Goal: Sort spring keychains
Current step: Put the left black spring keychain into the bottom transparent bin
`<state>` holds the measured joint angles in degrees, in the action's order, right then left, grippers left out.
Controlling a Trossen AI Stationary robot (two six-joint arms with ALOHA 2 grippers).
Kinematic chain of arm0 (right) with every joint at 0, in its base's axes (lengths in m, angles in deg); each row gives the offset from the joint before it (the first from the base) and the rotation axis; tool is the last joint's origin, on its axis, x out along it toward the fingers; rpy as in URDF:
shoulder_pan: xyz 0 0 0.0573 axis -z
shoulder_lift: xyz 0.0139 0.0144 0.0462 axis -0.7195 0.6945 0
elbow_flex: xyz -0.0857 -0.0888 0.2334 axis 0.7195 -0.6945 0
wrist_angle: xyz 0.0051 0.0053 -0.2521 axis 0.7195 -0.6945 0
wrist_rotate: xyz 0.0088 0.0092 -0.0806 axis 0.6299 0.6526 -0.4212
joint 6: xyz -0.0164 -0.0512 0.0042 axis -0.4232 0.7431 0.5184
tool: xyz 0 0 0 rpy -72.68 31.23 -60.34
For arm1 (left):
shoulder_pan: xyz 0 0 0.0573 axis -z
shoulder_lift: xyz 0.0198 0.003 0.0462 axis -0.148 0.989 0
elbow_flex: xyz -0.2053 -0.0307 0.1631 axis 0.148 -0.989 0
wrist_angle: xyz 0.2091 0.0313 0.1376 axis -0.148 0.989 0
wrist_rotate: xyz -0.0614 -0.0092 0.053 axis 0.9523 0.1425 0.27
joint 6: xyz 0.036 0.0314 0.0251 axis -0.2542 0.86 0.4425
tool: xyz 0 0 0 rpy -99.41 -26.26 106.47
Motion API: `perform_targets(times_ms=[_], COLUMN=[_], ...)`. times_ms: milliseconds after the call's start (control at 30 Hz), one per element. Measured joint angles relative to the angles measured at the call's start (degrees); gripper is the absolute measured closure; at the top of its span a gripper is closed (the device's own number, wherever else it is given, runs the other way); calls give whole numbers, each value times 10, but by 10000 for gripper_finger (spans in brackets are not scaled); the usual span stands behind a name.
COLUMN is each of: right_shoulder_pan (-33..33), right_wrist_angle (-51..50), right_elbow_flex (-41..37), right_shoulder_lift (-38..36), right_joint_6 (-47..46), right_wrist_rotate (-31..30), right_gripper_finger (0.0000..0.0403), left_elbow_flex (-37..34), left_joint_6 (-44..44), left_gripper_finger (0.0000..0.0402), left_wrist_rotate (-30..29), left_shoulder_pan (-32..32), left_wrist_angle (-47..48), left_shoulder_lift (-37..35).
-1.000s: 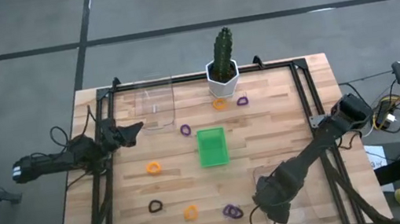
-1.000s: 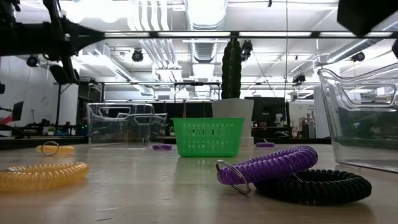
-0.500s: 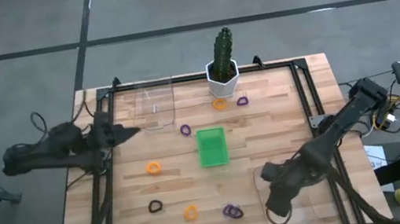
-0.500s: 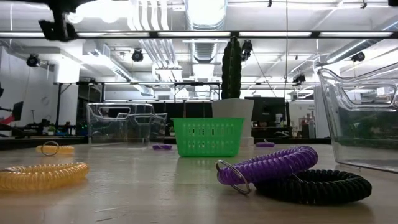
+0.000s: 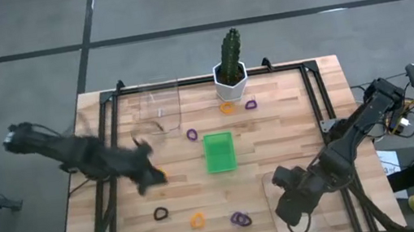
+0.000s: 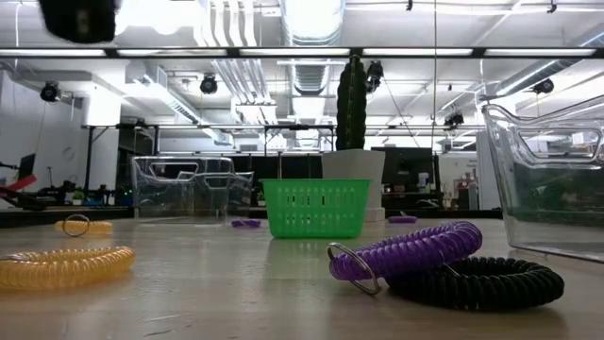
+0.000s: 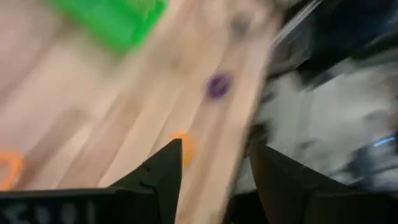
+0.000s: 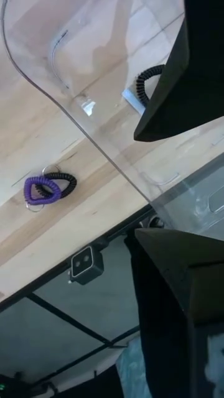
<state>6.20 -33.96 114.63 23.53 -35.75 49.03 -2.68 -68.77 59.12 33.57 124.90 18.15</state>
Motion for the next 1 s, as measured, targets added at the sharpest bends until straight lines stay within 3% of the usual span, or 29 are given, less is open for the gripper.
perform_targets(times_ms=[233,400,700,1000], right_shoulder_pan=[0,0,1,1], right_wrist_angle=[1,2,4,11], right_elbow_flex=[0,0,0,0], right_shoulder_lift=[0,0,0,0], right_joint_6=[7,21,33,31], right_wrist_rotate=[0,1,1,1], right_gripper_finger=[170,172,174,172], left_elbow_flex=[-6,-6,-7,-7], left_joint_6=[-88,-123,-99,-84], left_gripper_finger=[203,203,203,203], left_wrist_rotate=[-32,-30,-6,4], left_shoulder_pan=[132,173,194,194], left_wrist_angle=[-3,-2,1,5], left_shoulder_lift=[124,196,306,374])
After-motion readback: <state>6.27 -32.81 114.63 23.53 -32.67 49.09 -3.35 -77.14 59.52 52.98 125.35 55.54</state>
